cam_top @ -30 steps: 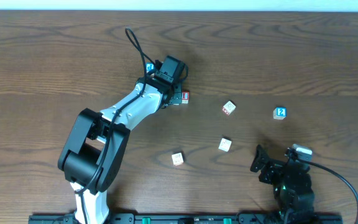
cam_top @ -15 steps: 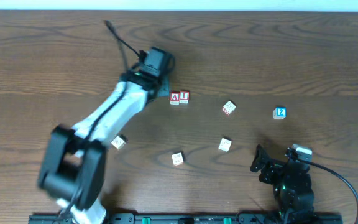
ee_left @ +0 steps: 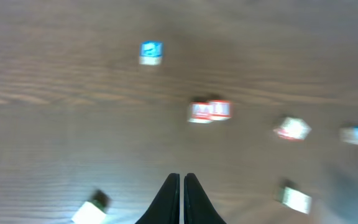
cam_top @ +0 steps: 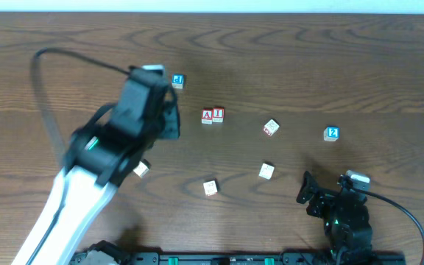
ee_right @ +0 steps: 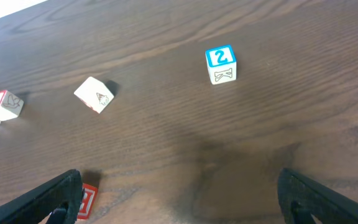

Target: Spell out Ai2

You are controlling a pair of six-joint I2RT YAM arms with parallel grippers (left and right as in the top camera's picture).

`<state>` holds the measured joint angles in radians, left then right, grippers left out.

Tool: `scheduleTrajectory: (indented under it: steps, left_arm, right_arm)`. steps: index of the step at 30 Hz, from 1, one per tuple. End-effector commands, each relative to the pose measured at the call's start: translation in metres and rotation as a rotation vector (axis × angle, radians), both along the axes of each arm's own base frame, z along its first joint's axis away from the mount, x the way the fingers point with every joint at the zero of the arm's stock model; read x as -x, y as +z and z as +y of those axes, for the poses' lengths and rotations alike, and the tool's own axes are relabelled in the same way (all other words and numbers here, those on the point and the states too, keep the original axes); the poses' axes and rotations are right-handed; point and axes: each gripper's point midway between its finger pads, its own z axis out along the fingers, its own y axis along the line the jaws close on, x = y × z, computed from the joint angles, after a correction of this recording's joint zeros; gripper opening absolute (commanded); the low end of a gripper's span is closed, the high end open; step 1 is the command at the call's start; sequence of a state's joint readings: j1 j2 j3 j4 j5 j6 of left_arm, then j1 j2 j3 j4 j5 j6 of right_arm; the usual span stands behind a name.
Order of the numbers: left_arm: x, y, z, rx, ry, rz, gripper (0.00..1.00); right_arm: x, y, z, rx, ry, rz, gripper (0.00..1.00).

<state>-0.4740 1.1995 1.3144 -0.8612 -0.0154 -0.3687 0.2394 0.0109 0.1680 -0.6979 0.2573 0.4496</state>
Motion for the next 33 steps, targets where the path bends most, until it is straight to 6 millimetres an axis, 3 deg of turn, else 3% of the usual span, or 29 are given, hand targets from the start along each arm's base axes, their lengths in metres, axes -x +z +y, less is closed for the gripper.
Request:
scheduleTrajectory:
  steps: [1, 3, 4, 5, 8, 11, 17, 23, 28, 33]
  left_arm:
    - [0.039, 0.041, -0.006, 0.131, -0.099, -0.070, 0.06]
    - [0.059, 0.054, 0.008, 0.133, -0.087, -0.107, 0.06]
    - [0.069, 0.059, 0.018, 0.127, -0.072, -0.128, 0.10]
    - [0.084, 0.064, 0.030, 0.119, -0.055, -0.149, 1.00]
    - [0.120, 0.072, 0.052, 0.122, -0.044, -0.193, 0.95]
    - [0.135, 0.086, 0.077, 0.113, 0.025, -0.299, 0.95]
    - [0.165, 0.073, 0.125, -0.056, 0.111, -0.327, 0.95]
    - [0.159, 0.048, 0.143, -0.135, 0.226, -0.289, 0.95]
    - [0.148, 0.030, 0.150, -0.126, 0.297, -0.365, 0.95]
    - [0.131, -0.003, 0.153, -0.102, 0.348, -0.449, 0.95]
  right_arm:
    - [0.000, 0.000, -0.001, -0.015, -0.013, -0.003, 0.99]
    - [0.000, 0.000, -0.001, -0.015, -0.013, -0.003, 0.99]
    - [0.000, 0.000, -0.001, -0.015, -0.013, -0.002, 0.99]
    - [0.000, 0.000, -0.001, -0.015, -0.013, -0.003, 0.99]
    - [0.000, 0.000, -0.001, -0.015, -0.013, -0.002, 0.99]
    - [0.000, 0.000, -0.001, -0.015, -0.013, -0.002, 0.99]
    - [0.000, 0.000, -0.001, -0.015, -0.013, -0.003, 0.99]
    - [0.000, 0.000, -0.001, -0.015, -0.013, -0.003, 0.99]
    - [0.000, 0.000, -0.001, -0.015, -0.013, -0.002, 0.99]
    - [0.000, 0.000, -0.001, -0.015, -0.013, -0.003, 0.99]
